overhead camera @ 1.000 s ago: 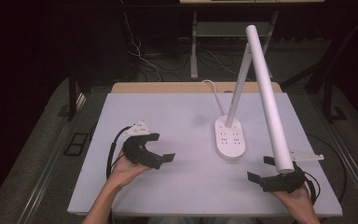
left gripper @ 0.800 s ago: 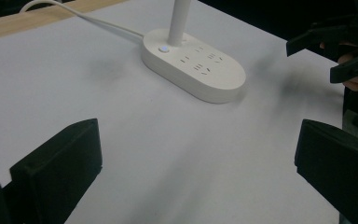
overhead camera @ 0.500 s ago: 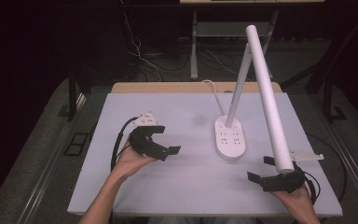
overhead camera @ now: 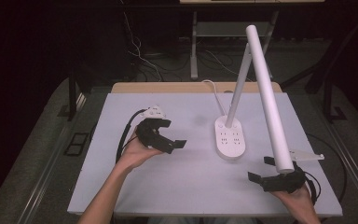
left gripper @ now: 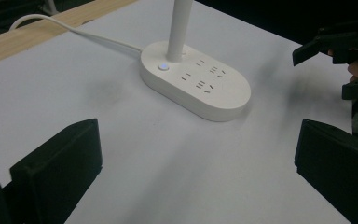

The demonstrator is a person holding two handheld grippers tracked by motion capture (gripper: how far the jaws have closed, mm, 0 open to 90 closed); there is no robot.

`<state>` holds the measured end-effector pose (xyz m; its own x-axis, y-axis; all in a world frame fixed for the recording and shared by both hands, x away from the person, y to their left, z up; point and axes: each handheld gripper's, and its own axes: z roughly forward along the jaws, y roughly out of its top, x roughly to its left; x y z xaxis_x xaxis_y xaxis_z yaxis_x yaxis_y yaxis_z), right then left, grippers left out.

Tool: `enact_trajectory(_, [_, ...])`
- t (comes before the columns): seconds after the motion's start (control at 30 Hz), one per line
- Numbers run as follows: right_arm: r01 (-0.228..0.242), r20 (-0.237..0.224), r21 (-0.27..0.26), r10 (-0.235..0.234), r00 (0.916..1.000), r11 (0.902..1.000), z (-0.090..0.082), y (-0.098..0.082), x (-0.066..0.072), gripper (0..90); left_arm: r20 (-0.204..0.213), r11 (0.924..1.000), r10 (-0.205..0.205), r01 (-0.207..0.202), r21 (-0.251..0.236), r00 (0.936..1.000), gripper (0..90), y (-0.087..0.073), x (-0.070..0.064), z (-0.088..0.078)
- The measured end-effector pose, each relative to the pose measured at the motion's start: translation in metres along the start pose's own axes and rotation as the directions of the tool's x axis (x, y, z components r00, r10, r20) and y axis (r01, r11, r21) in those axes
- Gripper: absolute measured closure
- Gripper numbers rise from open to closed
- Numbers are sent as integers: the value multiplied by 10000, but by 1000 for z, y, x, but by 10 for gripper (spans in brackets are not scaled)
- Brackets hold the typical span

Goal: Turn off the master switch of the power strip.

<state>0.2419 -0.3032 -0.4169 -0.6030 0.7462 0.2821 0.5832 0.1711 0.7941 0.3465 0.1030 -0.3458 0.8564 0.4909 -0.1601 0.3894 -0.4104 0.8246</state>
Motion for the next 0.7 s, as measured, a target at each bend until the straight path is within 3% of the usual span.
enact_trajectory(0.7, [44, 28, 1, -44, 10000, 10000, -1, -1, -1, 2, 152, 9978, 478, -485, 459, 9987, 0, 33, 6, 29])
